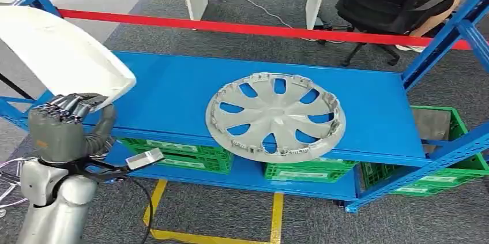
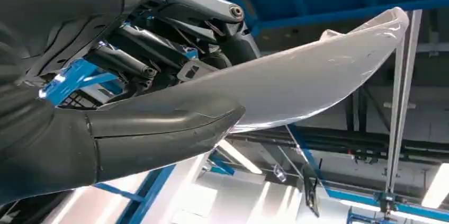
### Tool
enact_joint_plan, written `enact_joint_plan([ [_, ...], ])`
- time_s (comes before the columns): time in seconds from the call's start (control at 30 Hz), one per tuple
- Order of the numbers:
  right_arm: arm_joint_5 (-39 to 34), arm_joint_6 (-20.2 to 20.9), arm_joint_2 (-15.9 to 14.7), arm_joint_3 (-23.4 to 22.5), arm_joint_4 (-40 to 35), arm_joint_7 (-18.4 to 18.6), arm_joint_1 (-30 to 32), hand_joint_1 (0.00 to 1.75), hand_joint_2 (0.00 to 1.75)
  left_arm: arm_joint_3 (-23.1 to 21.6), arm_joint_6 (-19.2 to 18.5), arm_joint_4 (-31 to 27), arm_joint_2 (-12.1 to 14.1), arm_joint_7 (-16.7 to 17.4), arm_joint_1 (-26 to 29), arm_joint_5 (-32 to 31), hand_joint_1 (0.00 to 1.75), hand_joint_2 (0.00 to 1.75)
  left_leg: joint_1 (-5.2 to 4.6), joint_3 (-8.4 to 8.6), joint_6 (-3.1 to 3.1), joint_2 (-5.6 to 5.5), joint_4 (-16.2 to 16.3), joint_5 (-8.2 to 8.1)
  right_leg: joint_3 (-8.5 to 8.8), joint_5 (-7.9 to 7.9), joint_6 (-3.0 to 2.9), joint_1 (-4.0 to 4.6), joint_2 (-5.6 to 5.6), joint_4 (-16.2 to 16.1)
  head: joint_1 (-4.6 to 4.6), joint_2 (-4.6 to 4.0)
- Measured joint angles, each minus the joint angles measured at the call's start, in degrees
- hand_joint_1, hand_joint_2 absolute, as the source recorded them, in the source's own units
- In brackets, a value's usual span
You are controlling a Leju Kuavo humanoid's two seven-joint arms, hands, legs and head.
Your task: Take the parts from the cabinet and place them on the table.
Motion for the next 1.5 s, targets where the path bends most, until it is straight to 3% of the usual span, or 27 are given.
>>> enact_joint_plan([
  [0.33, -0.6, -0.1, 0.1, -0.9, 0.0, 0.0, 0.1, 0.0, 0.0, 0.4, 0.0, -4.1, 0.3, 0.0, 2.2, 1.2, 1.75, 1.75, 0.0, -0.01, 0.0, 0.0, 0.0, 0.0, -0.01, -0.01, 0.0, 0.0, -0.01, 0.0, 0.0, 0.0],
  [0.77, -2.5, 1.0, 1.7, -3.0, -1.1, 0.4, 0.9, 0.0, 0.0, 4.0, -0.2, -2.5, 2.1, 0.2, 5.0, 5.4, 1.75, 1.75, 0.01, -0.01, 0.0, 0.0, 0.0, 0.0, -0.02, -0.01, -0.01, 0.0, 0.01, 0.0, 0.0, 0.0],
  [1.07, -2.9, 3.4, 4.3, -5.8, -4.8, 0.4, 1.6, 0.0, 0.0, 6.7, -0.2, -2.5, 4.0, 0.0, 8.3, 7.2, 1.75, 1.75, 0.01, -0.02, 0.0, 0.0, 0.0, 0.0, 0.0, -0.03, 0.0, 0.0, -0.01, 0.0, -0.02, 0.0],
  [1.23, -2.3, 6.9, 8.1, -8.5, -10.4, 0.6, 2.1, 0.0, 0.0, 9.9, -0.2, -3.6, 5.7, 0.0, 11.6, 8.8, 1.75, 1.75, -0.25, -0.03, 0.08, 0.0, 0.1, -0.07, -0.02, 0.03, 0.12, -0.26, -0.01, -0.1, 0.0, 0.0],
  [1.37, -1.2, 9.8, 11.0, -10.6, -15.3, 0.6, 2.1, 0.0, 0.0, 11.6, -0.2, -5.0, 6.7, 0.0, 13.4, 9.0, 1.75, 1.75, -0.46, -0.17, 0.48, -0.01, 0.4, -0.28, 0.01, 0.12, 0.54, -0.47, 0.0, -0.2, 0.02, 0.0],
  [1.43, -0.9, 10.3, 12.1, -11.4, -16.8, 0.6, 2.2, 0.0, 0.0, 12.1, -0.2, -5.6, 7.0, 0.0, 13.8, 9.0, 1.75, 1.75, -0.24, -0.21, 1.2, 0.05, -0.5, 0.51, 0.26, 0.49, 1.22, -0.31, 0.04, -0.5, 0.02, 0.0],
  [1.47, -0.9, 10.3, 12.0, -11.6, -17.7, 0.6, 2.2, 0.0, 0.0, 12.2, -0.1, -5.8, 7.0, 0.0, 13.8, 8.9, 1.75, 1.75, 0.07, 0.29, 1.6, 0.36, -1.0, 0.97, -0.6, -0.68, 0.97, -0.42, -0.09, 0.0, 0.02, 0.0],
  [1.5, -0.8, 10.5, 12.4, -11.9, -18.4, 0.6, 2.2, 0.0, 0.0, 12.4, -0.1, -6.0, 7.0, 0.0, 13.9, 8.9, 1.75, 1.75, 0.03, 0.17, 1.82, 0.35, -1.1, 1.17, -1.42, -2.89, 0.75, -0.13, -0.28, 2.3, 0.2, 0.0],
])
